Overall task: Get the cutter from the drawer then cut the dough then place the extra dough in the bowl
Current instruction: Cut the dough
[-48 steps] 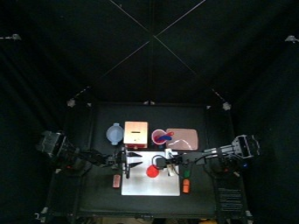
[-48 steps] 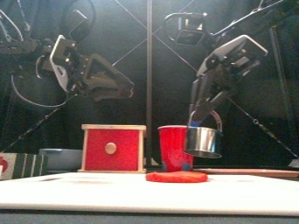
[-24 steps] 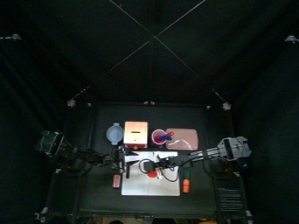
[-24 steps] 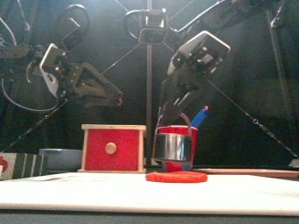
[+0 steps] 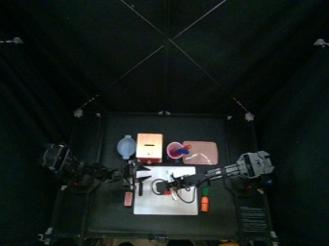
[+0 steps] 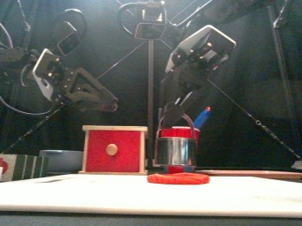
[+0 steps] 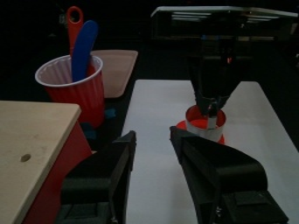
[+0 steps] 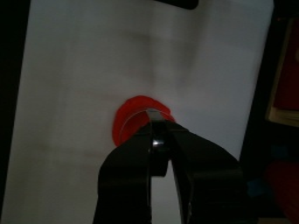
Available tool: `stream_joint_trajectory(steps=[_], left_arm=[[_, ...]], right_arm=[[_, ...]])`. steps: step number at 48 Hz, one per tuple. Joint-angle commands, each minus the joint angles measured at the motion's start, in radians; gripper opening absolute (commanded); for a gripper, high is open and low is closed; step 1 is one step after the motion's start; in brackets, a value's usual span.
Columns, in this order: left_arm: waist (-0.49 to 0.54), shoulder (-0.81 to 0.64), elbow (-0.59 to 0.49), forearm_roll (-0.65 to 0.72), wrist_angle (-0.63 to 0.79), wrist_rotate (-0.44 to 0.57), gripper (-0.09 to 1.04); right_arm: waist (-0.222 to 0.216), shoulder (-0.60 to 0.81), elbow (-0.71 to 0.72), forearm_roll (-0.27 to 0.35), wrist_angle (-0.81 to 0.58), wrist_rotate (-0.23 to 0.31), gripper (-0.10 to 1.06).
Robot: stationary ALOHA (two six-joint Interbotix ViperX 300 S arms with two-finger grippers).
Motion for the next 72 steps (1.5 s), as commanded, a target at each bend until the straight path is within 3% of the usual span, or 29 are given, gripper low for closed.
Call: stream_joint_trajectory(steps=[1,72], left_arm=[[-0.002,-0.011,-0.008,0.000,-0.006,0.000,0.77],[-0.003,-0.006,0.003,-0.018,-0.008,-0.003,0.77]], right_arm=[[-0.003,-0.006,-0.026,-0.009,0.000,-0.002,0.46],[0.000,0.025,-0.055,0.002,0.063,-0.008,0.46]])
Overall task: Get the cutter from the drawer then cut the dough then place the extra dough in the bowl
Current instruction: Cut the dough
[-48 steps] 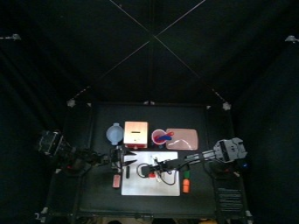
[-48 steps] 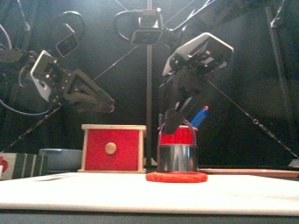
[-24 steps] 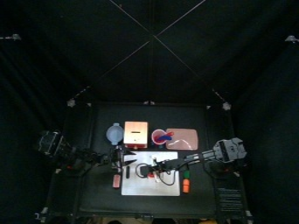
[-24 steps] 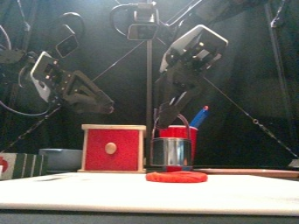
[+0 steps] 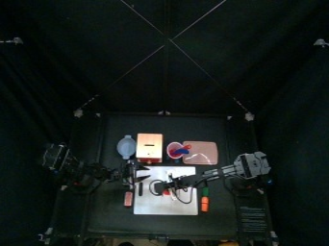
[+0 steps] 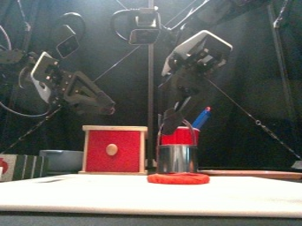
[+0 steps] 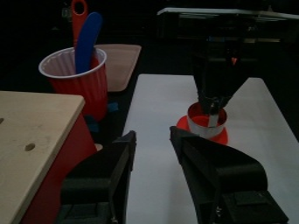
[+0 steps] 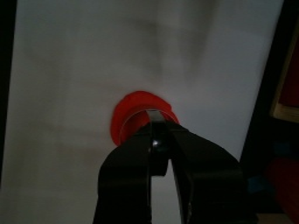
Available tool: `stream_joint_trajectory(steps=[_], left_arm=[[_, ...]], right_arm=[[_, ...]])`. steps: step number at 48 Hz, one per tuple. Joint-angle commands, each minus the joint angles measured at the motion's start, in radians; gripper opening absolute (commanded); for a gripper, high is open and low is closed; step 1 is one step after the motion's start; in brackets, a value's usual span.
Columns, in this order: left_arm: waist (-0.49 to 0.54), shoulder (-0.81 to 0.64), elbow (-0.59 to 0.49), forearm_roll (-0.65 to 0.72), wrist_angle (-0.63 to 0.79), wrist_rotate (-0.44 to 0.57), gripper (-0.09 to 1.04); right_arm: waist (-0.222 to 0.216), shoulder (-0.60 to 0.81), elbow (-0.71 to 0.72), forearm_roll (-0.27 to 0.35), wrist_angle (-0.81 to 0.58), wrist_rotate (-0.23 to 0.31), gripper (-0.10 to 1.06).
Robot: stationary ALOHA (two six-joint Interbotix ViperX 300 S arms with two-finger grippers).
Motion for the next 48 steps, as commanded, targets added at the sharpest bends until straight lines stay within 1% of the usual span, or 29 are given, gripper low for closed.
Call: stream_joint_trajectory(steps=[1,7,10,15,19,26,29,36,41,44,48], left_arm=[[-0.002,-0.006,-0.009,0.000,-0.009,-0.002,0.77],[-0.002,-0.005,-0.009,0.000,-0.009,-0.002,0.77],[-0.002,-0.003,-0.009,0.000,-0.009,-0.002,0.77],[-0.002,-0.003,-0.009,0.000,-0.009,-0.002,0.77],[0.000,-0.003,-0.012,-0.002,-0.009,-0.002,0.78],[0.000,-0.003,-0.020,-0.032,-0.011,0.005,0.79],[0.000,-0.003,-0.028,-0.046,-0.020,0.008,0.79],[-0.002,0.002,-0.043,-0.049,-0.020,0.008,0.79],[-0.002,0.003,-0.060,-0.046,-0.020,0.005,0.79],[-0.012,0.011,-0.078,-0.043,-0.021,0.006,0.79],[-0.035,0.038,-0.109,-0.032,-0.020,0.011,0.79]], right_arm=[[-0.002,-0.014,-0.011,0.000,-0.009,-0.003,0.46],[-0.003,-0.005,-0.009,-0.002,-0.008,-0.008,0.46],[-0.003,0.000,-0.011,-0.002,-0.014,0.002,0.46],[-0.003,0.002,-0.011,-0.002,-0.051,0.002,0.50],[-0.002,-0.006,-0.009,-0.002,-0.086,0.003,0.56],[-0.003,-0.026,-0.009,0.002,-0.110,0.005,0.74],[-0.003,-0.035,-0.006,0.000,-0.118,0.006,0.78],[-0.005,-0.060,0.028,0.015,-0.147,0.006,0.79],[-0.006,-0.101,0.060,0.021,-0.198,0.008,0.79],[-0.011,-0.133,0.092,0.026,-0.250,0.012,0.79],[-0.017,-0.192,0.176,0.023,-0.377,0.009,0.79]])
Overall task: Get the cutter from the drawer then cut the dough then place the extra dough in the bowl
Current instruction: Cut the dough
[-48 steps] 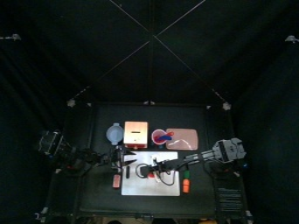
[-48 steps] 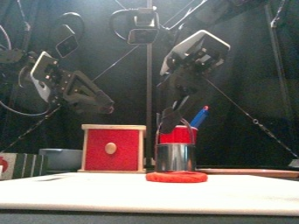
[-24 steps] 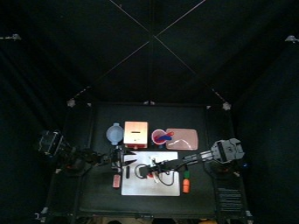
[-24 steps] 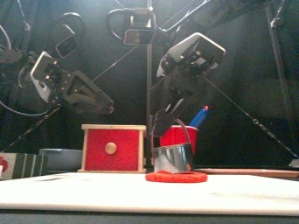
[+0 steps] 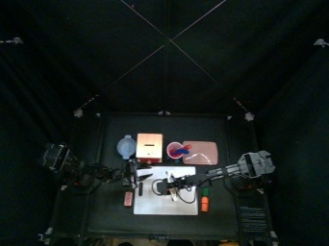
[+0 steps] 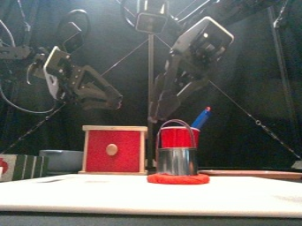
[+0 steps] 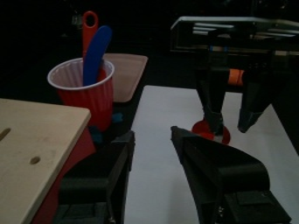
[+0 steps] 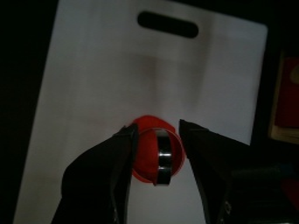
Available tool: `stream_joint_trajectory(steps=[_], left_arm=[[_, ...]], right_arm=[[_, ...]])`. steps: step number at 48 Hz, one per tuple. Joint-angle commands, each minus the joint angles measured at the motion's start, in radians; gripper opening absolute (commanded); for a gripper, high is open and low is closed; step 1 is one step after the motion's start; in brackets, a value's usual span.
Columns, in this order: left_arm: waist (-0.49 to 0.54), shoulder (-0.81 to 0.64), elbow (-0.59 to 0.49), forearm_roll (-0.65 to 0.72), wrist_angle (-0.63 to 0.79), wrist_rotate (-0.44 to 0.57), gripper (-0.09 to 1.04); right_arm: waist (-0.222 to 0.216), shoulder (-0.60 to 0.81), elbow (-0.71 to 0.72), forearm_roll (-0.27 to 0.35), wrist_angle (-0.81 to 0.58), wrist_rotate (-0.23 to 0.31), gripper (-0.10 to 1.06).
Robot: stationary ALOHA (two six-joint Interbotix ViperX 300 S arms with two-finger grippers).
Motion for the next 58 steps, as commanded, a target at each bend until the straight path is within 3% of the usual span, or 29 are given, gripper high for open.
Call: stream_joint_trajectory(steps=[1,16,30,45,58], left_arm=[[-0.031,0.032,-0.058,0.014,-0.011,0.003,0.79],[-0.121,0.202,-0.175,0.012,-0.112,0.002,0.79],[-0.149,0.316,-0.259,0.006,-0.118,-0.003,0.80],[-0.146,0.374,-0.301,-0.066,-0.098,0.009,0.84],[-0.137,0.377,-0.299,-0.098,-0.051,0.009,0.82]], right_arm=[[-0.011,-0.117,0.094,-0.003,-0.172,-0.008,0.79],[-0.038,-0.253,0.440,-0.011,-0.663,-0.026,0.80],[-0.064,-0.143,0.554,-0.037,-0.960,-0.012,0.80],[-0.118,-0.043,0.554,-0.083,-1.077,-0.026,0.80],[-0.118,-0.038,0.548,-0.121,-1.075,-0.021,0.80]])
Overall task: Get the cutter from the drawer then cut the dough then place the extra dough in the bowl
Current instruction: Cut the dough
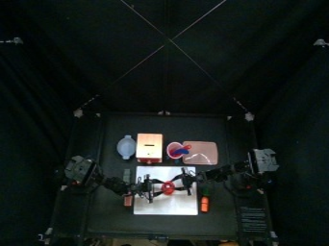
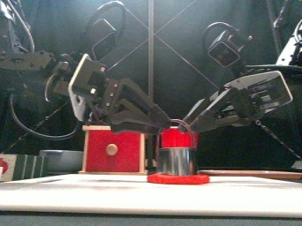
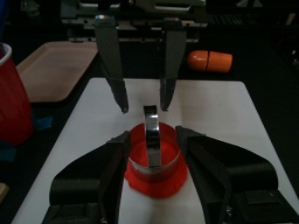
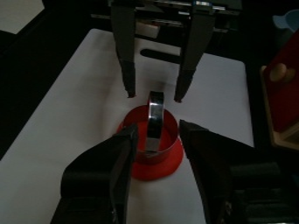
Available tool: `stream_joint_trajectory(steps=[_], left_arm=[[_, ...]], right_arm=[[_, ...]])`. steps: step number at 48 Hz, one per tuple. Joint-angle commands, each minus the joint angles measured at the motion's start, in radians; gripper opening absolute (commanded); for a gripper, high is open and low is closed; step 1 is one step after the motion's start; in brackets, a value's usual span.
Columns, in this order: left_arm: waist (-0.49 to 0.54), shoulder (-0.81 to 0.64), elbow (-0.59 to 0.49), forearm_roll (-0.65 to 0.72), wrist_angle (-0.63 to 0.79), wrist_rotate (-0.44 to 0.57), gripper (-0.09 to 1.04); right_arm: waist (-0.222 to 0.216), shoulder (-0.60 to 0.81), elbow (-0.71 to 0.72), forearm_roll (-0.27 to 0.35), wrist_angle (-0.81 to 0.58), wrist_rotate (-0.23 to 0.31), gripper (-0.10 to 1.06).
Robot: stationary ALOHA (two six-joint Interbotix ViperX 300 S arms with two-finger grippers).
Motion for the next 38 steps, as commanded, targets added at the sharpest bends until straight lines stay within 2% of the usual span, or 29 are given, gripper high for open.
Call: stream_joint_trajectory(steps=[1,18,38], left_arm=[[0.003,-0.008,-0.011,-0.002,0.002,-0.002,0.82],[0.005,0.017,-0.008,-0.002,0.008,-0.003,0.82],[0.011,0.023,-0.021,-0.009,0.006,0.002,0.81]], right_arm=[[0.000,-0.012,-0.015,-0.005,-0.009,-0.002,0.80],[0.005,-0.012,-0.023,0.003,-0.008,0.012,0.80],[0.008,0.011,-0.034,0.005,0.021,-0.003,0.77]])
